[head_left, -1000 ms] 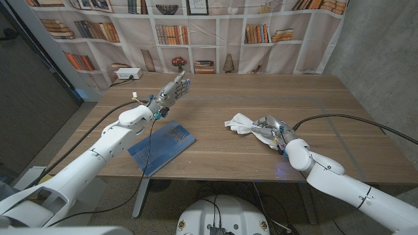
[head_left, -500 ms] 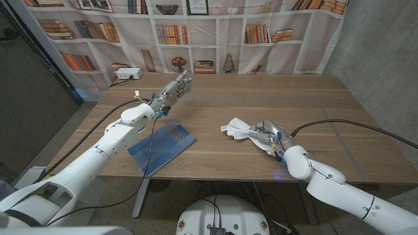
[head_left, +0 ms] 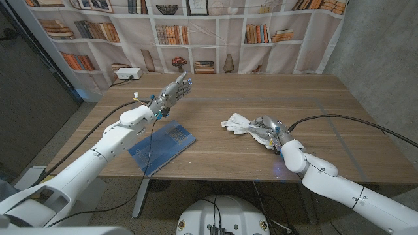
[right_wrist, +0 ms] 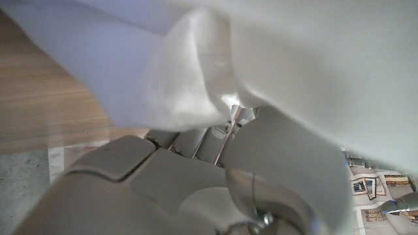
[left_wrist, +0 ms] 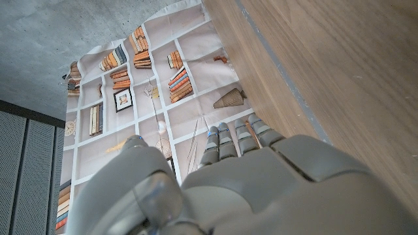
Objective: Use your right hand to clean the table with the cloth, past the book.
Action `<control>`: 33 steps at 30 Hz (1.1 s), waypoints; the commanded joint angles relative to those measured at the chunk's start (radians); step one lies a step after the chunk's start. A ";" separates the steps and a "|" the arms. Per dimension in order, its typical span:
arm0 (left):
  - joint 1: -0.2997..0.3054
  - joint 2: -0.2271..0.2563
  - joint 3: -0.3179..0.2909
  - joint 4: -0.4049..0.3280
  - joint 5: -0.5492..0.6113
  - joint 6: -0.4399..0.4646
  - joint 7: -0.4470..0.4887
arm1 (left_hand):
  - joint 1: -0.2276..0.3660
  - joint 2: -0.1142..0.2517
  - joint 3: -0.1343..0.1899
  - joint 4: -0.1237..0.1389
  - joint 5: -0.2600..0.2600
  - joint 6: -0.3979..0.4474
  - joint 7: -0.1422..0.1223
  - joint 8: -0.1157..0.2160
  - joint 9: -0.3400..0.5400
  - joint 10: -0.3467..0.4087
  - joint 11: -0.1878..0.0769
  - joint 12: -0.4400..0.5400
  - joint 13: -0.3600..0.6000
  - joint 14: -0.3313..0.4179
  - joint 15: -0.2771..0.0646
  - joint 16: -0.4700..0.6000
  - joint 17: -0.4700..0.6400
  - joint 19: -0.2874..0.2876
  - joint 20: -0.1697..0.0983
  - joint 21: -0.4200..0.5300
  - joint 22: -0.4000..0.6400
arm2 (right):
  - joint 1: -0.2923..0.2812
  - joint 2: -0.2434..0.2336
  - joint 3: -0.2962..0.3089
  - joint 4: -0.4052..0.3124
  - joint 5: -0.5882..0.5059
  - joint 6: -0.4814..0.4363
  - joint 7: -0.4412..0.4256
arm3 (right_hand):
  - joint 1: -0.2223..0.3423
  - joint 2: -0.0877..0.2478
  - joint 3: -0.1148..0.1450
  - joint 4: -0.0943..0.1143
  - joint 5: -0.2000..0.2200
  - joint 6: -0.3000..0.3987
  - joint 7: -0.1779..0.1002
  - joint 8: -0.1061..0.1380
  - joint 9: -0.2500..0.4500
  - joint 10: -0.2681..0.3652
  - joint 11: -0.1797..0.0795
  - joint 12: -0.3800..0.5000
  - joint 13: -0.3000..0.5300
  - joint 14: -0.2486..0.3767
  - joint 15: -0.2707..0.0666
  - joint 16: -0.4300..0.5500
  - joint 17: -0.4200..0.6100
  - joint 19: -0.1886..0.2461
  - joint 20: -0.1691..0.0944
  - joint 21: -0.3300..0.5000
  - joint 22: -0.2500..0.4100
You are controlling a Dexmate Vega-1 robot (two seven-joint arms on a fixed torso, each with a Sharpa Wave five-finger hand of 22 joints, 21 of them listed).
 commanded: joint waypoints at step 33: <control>0.035 0.020 -0.004 -0.076 0.014 0.023 0.058 | 0.015 0.013 0.004 -0.004 -0.012 0.010 0.002 -0.007 0.002 0.015 -0.003 0.000 0.003 0.034 -0.001 0.005 0.004 0.034 0.008 0.011 0.005 | -0.088 -0.063 0.039 -0.094 0.039 -0.047 -0.029 | -0.009 0.007 0.014 0.002 0.003 -0.002 0.001 0.004 0.001 0.001 0.003 0.003 0.003 -0.016 -0.046 0.002 0.004 -0.019 -0.128 0.007 -0.001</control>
